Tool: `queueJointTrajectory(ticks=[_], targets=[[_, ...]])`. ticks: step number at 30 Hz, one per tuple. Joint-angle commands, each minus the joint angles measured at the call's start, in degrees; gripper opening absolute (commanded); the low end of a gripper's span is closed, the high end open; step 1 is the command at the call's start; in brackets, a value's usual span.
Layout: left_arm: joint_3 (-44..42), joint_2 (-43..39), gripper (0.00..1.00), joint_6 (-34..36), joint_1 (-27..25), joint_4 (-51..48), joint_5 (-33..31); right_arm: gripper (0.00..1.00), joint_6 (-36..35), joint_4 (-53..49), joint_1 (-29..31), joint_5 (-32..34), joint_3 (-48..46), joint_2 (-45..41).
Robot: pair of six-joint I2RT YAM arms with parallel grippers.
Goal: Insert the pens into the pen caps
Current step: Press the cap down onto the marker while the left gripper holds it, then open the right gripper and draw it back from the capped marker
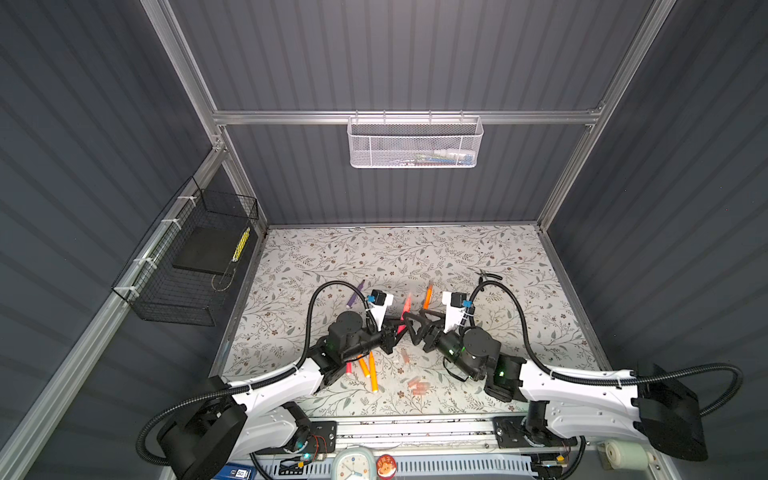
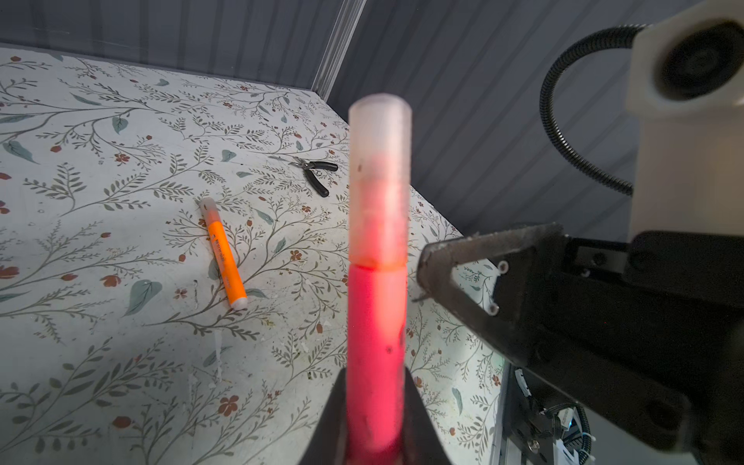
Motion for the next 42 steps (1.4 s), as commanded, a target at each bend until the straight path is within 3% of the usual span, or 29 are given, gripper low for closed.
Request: queueJointTrajectory(ticks=[1, 8, 12, 16, 31, 42], targets=[[-0.5, -0.8, 0.0, 1.8, 0.2, 1.0, -0.5, 0.83, -3.9, 2.1, 0.1, 1.4, -2.1, -3.8], [-0.3, -1.1, 0.0, 2.6, 0.1, 2.0, 1.6, 0.9, -8.2, -6.2, -2.6, -0.6, 2.1, -9.7], [-0.9, -1.6, 0.0, 2.9, 0.2, 2.0, 2.0, 0.9, -6.2, -7.7, -6.4, -5.4, 3.2, -9.5], [-0.9, -2.7, 0.0, 2.9, 0.2, 1.2, 2.0, 0.81, -2.1, -8.8, -10.9, -11.9, 4.9, -7.3], [-0.9, -3.4, 0.0, 2.7, 0.1, 1.1, 2.2, 0.74, -2.4, -12.1, -11.1, -18.6, 11.9, 2.1], [-1.3, -2.8, 0.0, 2.4, 0.1, 2.1, 2.8, 0.71, -4.0, -13.5, -11.4, -17.5, 14.8, 3.7]])
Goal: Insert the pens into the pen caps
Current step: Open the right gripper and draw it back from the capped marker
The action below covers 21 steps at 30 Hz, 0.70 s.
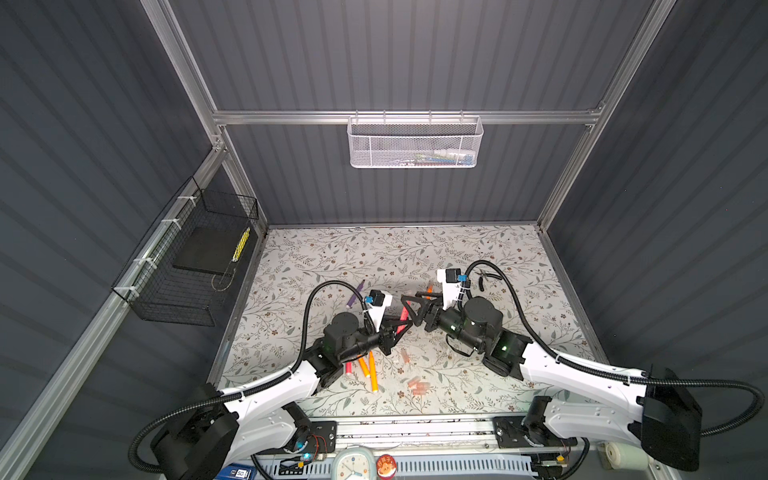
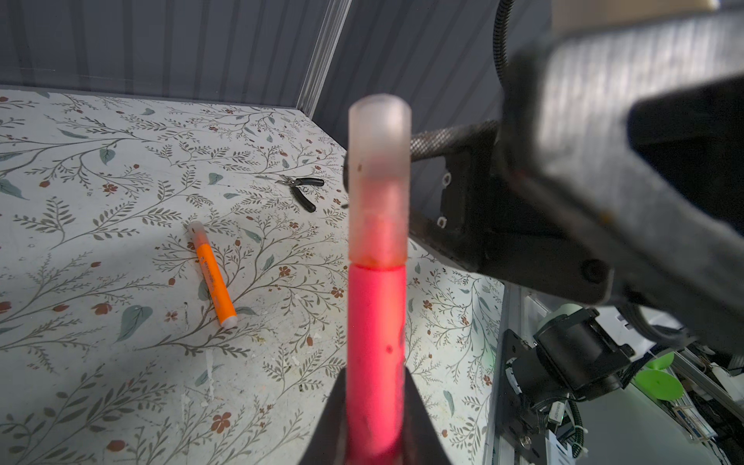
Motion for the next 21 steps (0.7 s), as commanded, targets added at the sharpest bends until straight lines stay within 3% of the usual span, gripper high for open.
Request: queueJointTrajectory(ticks=[1, 21], targets=[[-0.8, 0.1, 0.0, 0.7, 0.1, 1.7, 1.2, 0.71, -1.5, -1.5, -0.5, 0.1, 3.6, 1.2], [-0.6, -0.8, 0.0, 0.8, 0.2, 0.3, 0.1, 0.42, 1.1, -3.5, -1.8, -4.5, 7.7, 5.8]])
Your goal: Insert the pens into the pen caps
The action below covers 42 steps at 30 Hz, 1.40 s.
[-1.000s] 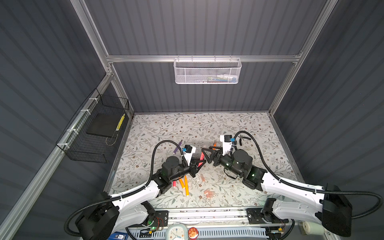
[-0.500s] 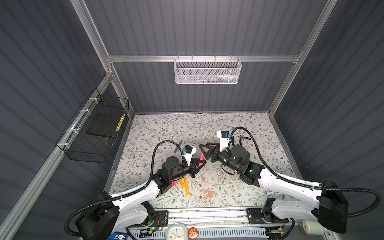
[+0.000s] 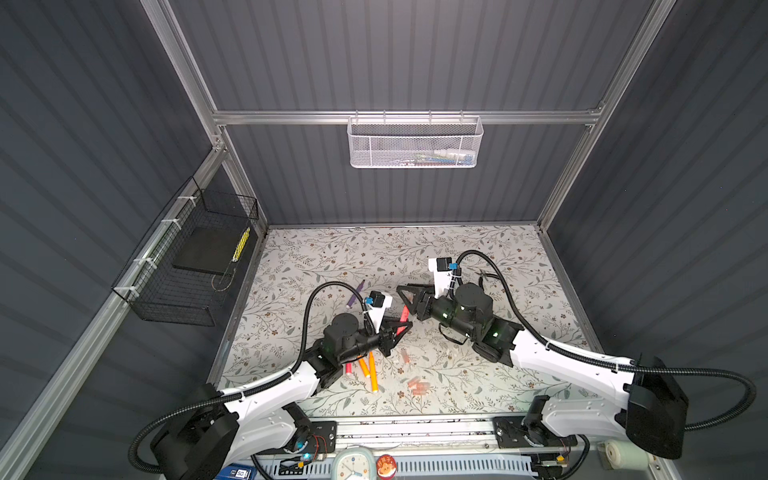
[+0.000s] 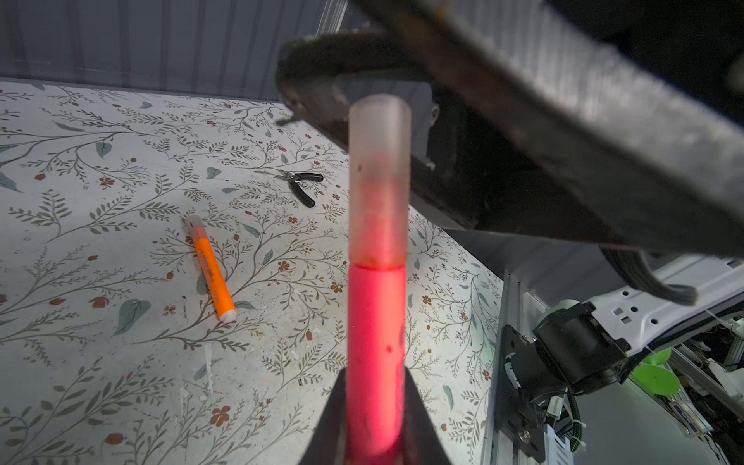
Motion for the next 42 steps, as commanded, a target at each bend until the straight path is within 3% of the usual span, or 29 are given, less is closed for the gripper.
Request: queueJointTrajectory(ticks=[1, 9, 13, 18, 23, 25, 30, 33, 37, 42], targets=[[-0.1, -0.8, 0.0, 0.9, 0.1, 0.2, -0.3, 0.39, 0.8, -0.3, -0.1, -1.2, 0.7, 0.2], [0.9, -1.7, 0.0, 0.5, 0.1, -1.4, -1.5, 0.19, 1.4, -0.5, 0.0, -1.4, -0.6, -0.1], [5.5, -1.3, 0.0, 1.5, 0.1, -7.6, -6.1, 0.01, 1.2, -0.9, 0.0, -1.5, -1.8, -0.5], [12.6, 0.7, 0.0, 4.7, 0.2, -14.6, -14.3, 0.0, -0.9, -0.1, 0.5, -2.7, -5.1, -2.8], [18.9, 1.7, 0.0, 8.4, 0.3, -17.7, -21.7, 0.0, -2.8, 7.3, 1.1, -8.8, -10.7, -4.0], [20.7, 1.7, 0.0, 9.3, 1.0, -17.7, -20.2, 0.0, -3.1, 10.6, 1.4, -11.8, -12.5, -3.8], [23.2, 1.6, 0.0, 5.5, 8.0, -15.4, -7.2, 0.0, -3.9, 16.5, 4.5, -16.5, -14.5, -2.0], [24.5, 1.1, 0.0, 7.2, 9.1, -16.6, -11.4, 0.0, -4.9, 12.4, 8.4, -11.4, -13.0, -1.4], [25.7, 0.0, 0.0, 9.7, 9.1, -17.4, -24.6, 0.0, -0.3, 4.5, 10.9, 1.0, -11.1, -0.2], [27.0, -0.3, 0.0, 10.0, 9.0, -16.5, -33.3, 0.0, 6.3, 1.1, 13.8, 11.3, -11.8, 1.2]])
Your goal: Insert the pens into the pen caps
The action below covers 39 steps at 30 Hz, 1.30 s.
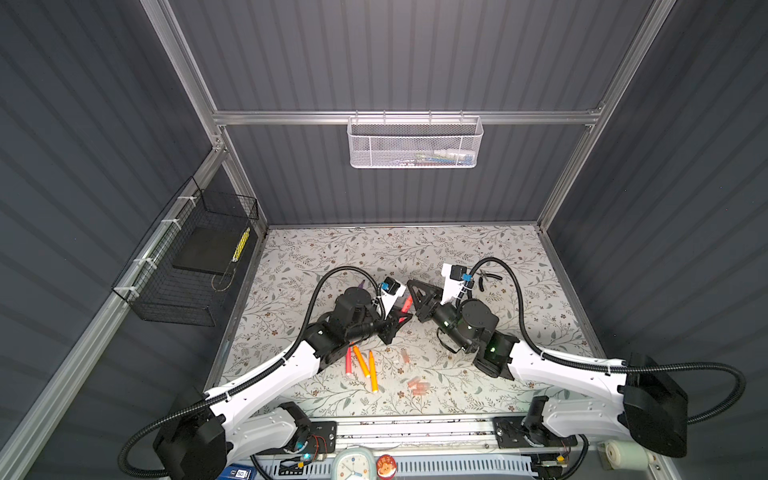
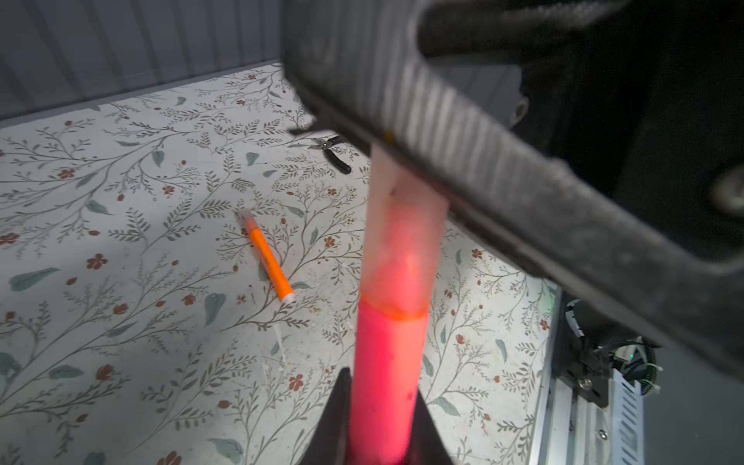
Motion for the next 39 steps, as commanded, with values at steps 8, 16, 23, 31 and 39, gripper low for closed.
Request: queueJointTrajectory(ticks=[8, 16, 23, 31, 39], targets=[[7.0, -1.5, 0.0, -8.9, 6.4, 18.5, -33.3, 0.0, 7.5, -11.6, 12.8, 1.2, -6.7, 0.1], [9.7, -1.1, 0.0, -12.6, 10.8, 17.9, -14.0, 0.0, 0.3, 6.8, 14.3, -5.9, -12.7, 1.1], [11.6, -0.8, 0.0, -19.4, 20.2, 20.9, 6.4, 0.0, -5.0, 20.0, 15.1, -13.9, -17.2, 2.2], [8.1, -2.0, 0.0, -14.4, 20.3, 19.1, -0.9, 0.0, -4.2, 27.3, 15.8, -14.1, -17.4, 6.3], [0.9, -4.4, 0.0, -6.1, 13.6, 22.7, -10.6, 0.0, 0.5, 20.2, 15.3, -6.7, -11.2, 6.8]])
